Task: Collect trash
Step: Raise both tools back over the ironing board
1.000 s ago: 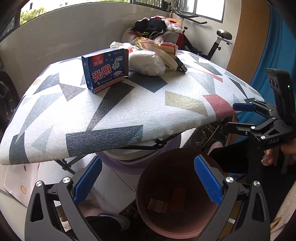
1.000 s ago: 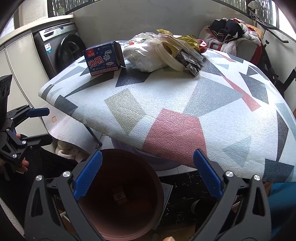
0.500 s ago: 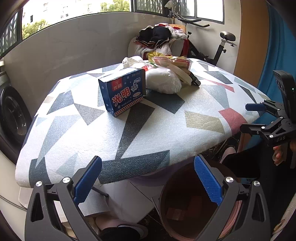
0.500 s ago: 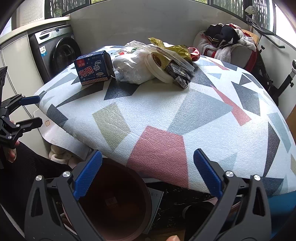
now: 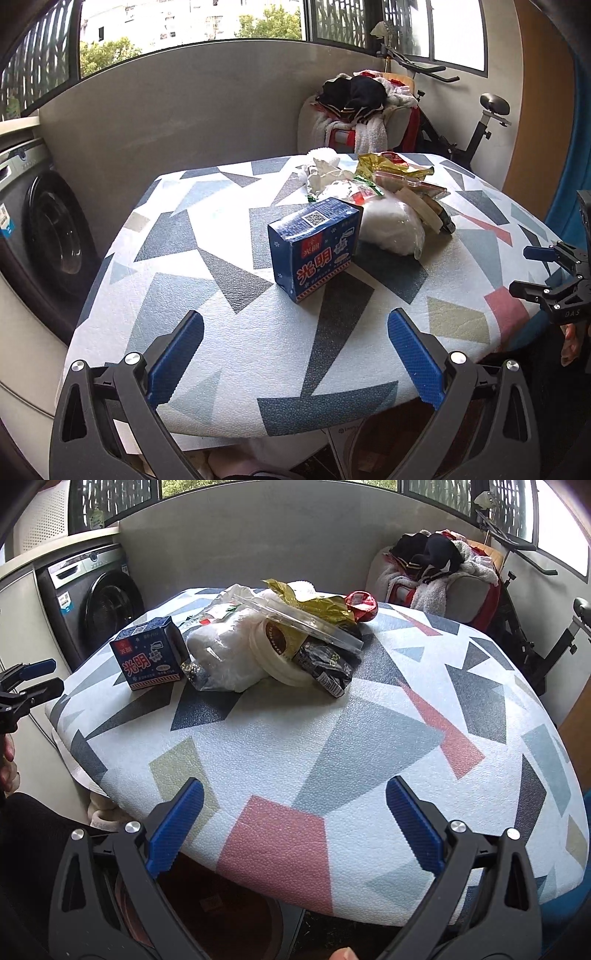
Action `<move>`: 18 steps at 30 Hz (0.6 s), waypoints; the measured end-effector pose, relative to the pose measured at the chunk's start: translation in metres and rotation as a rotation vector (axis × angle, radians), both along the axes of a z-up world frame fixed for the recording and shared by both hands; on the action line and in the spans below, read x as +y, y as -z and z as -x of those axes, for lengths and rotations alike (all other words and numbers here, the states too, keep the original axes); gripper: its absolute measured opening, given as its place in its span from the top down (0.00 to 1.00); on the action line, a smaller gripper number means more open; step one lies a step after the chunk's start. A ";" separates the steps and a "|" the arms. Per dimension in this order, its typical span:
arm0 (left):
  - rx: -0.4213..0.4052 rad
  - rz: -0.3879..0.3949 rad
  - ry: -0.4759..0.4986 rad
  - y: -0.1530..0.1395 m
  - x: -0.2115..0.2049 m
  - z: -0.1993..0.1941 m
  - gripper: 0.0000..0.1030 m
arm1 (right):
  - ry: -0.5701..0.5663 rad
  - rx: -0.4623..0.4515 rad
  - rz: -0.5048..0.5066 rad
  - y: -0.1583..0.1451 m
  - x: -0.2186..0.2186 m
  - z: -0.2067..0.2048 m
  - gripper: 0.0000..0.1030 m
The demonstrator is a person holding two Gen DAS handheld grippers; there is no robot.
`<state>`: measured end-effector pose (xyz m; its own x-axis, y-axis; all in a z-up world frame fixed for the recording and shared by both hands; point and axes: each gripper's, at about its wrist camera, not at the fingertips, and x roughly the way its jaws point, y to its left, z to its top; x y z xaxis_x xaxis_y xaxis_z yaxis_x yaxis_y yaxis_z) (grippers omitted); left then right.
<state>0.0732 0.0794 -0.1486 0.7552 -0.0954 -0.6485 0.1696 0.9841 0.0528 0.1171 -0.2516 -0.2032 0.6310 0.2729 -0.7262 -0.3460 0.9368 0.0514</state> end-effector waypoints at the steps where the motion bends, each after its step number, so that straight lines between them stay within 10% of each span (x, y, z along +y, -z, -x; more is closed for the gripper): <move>1: -0.002 0.006 -0.008 -0.002 0.003 -0.003 0.05 | -0.001 0.000 -0.004 -0.002 0.000 -0.003 0.06; 18: -0.021 0.029 0.049 -0.008 0.006 -0.020 0.05 | -0.110 -0.046 0.002 -0.017 0.034 -0.040 0.14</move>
<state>0.0936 0.0855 -0.1402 0.7625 -0.1513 -0.6290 0.2169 0.9758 0.0281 0.1567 -0.2180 -0.1858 0.6299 0.3411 -0.6978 -0.4490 0.8930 0.0313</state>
